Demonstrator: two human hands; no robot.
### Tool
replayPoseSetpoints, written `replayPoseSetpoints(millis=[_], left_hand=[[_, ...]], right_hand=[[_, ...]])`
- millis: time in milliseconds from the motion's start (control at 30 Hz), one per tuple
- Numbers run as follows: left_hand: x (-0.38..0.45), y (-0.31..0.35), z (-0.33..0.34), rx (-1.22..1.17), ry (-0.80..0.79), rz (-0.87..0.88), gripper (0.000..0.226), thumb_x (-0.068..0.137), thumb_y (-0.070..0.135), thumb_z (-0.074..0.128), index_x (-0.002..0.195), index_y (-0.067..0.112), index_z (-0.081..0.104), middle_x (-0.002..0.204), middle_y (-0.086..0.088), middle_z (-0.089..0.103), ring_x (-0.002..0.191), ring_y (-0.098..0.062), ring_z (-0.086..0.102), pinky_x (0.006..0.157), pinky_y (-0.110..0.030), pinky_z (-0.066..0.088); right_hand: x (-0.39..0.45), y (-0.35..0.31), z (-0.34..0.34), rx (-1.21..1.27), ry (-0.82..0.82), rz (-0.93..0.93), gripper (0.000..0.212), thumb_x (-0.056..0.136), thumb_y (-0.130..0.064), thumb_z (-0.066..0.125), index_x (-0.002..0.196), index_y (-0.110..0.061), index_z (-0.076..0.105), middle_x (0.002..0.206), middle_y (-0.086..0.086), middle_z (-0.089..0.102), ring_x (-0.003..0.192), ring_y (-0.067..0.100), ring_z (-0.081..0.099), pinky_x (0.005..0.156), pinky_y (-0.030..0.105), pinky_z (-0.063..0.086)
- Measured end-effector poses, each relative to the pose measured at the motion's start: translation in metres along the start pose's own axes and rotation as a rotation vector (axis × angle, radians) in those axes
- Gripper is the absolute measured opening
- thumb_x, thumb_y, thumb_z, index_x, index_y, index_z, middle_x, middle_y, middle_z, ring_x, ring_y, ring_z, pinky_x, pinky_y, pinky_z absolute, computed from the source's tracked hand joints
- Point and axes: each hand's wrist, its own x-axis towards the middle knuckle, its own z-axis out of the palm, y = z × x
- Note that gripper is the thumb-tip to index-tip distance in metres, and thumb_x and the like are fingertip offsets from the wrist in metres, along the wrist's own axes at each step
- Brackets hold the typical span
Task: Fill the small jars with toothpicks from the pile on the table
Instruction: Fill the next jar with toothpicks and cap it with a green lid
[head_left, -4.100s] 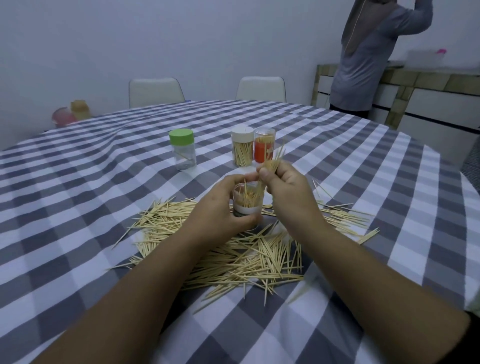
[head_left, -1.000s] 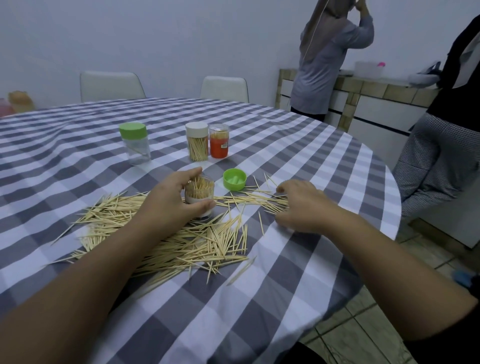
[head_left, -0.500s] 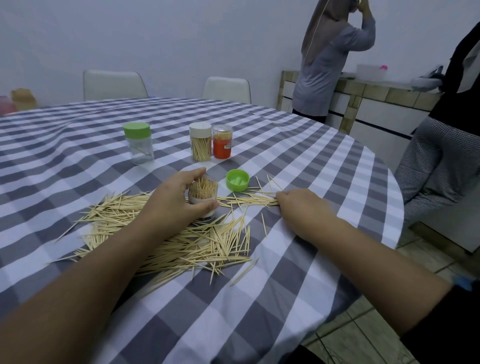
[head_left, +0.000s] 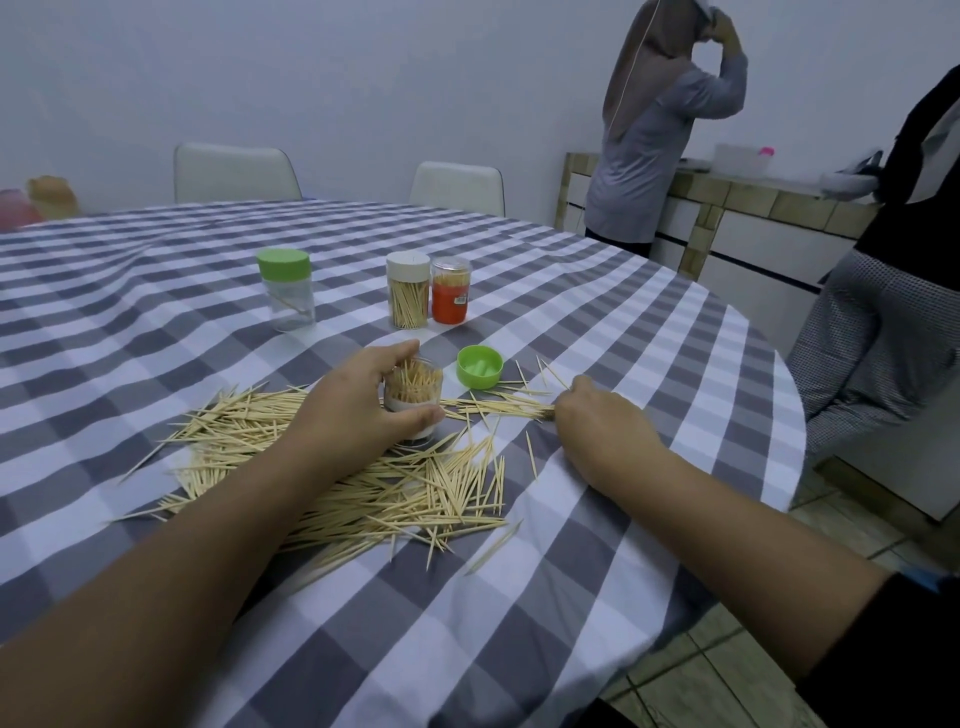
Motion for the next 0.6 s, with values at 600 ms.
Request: replayPoseSetpoints(millis=[600], left_hand=[[0.006,-0.017,0.003,-0.177,-0.028,-0.111,0.103,0.066,0.052,0.079,0.146,0.043,0.015,0.114,0.005,0.066,0.097,-0.013,0.065,0.081,-0.042,0.056]], right_hand=[[0.043,-0.066,-0.06,1.776,0.278,0.063,0.02,0.096,-0.009,0.049,0.086,-0.022,0.062,0.098,0.004,0.07,0.087,0.009,0.063,0.078,0.021,0.05]])
